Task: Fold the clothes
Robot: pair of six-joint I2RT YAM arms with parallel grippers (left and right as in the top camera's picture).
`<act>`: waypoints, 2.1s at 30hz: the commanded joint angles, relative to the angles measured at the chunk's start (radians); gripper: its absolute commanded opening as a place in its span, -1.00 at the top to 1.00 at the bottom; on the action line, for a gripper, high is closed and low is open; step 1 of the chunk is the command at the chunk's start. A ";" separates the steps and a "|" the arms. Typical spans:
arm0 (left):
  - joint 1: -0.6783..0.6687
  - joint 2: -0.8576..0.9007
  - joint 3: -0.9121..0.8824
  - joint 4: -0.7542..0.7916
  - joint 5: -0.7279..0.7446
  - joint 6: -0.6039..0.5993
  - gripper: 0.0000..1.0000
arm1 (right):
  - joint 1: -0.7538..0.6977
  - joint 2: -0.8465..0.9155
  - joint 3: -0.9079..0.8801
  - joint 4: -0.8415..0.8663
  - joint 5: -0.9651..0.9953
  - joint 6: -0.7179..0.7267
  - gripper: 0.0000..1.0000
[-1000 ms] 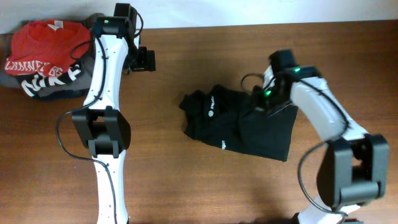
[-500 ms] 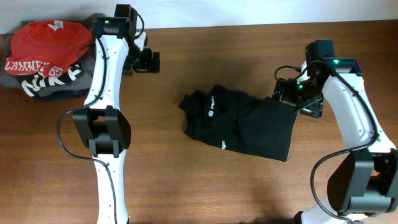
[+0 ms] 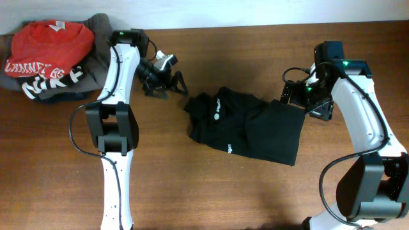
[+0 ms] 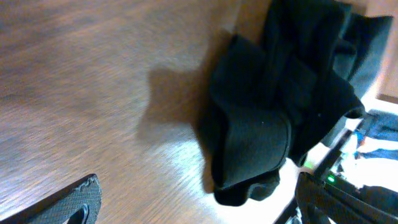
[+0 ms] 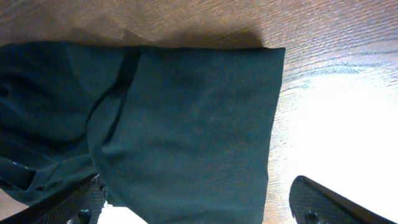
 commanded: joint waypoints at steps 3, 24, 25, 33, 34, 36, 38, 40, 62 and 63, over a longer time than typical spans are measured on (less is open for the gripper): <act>-0.002 0.052 -0.103 0.010 0.114 0.056 -0.98 | -0.002 -0.004 0.004 -0.001 0.019 -0.010 -0.97; -0.143 0.054 -0.232 0.097 0.166 0.066 -0.98 | -0.002 -0.004 0.004 0.000 0.019 -0.036 -0.97; -0.148 0.054 -0.232 0.097 0.166 0.066 -0.99 | -0.002 -0.004 0.004 0.000 0.019 -0.036 -0.97; -0.182 0.062 -0.232 0.120 0.162 0.094 -0.98 | -0.002 -0.004 0.004 0.003 0.019 -0.036 -0.97; -0.185 0.065 -0.233 0.124 0.161 0.087 -0.98 | -0.002 -0.004 0.004 0.002 0.019 -0.036 -0.97; -0.193 0.077 -0.233 0.133 0.162 0.084 -0.98 | -0.002 -0.004 0.004 0.003 0.019 -0.036 -0.97; -0.201 0.090 -0.233 0.147 0.162 0.075 -0.98 | -0.002 -0.004 0.004 0.003 0.019 -0.036 -0.97; -0.208 0.101 -0.233 0.176 0.161 0.024 -0.98 | -0.002 -0.003 0.004 0.003 0.019 -0.036 -0.97; -0.128 0.115 -0.149 0.205 -0.036 -0.087 1.00 | -0.001 0.007 -0.031 0.010 0.020 -0.036 -0.97; -0.109 0.115 -0.123 0.197 -0.066 -0.095 1.00 | -0.001 0.007 -0.031 0.010 0.020 -0.036 -0.97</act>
